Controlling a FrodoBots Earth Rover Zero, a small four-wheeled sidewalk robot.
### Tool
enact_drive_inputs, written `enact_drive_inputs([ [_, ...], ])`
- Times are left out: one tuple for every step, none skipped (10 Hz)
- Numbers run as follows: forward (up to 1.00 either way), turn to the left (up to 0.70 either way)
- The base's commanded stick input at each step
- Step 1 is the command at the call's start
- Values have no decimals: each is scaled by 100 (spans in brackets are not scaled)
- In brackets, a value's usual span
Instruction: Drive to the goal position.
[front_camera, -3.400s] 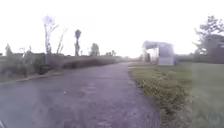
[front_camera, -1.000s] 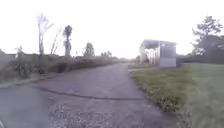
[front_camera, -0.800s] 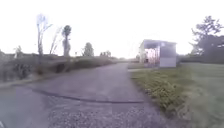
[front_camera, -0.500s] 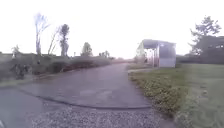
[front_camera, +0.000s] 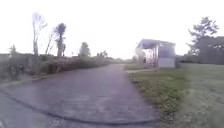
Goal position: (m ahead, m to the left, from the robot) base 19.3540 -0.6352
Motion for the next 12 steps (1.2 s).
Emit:
enact_drive_inputs([
  [70,-14],
  [70,0],
  [70,0],
  [70,0],
  [70,0],
  [70,0],
  [70,0],
  [70,0],
  [70,0],
  [70,-3],
  [70,-8],
  [70,-12],
])
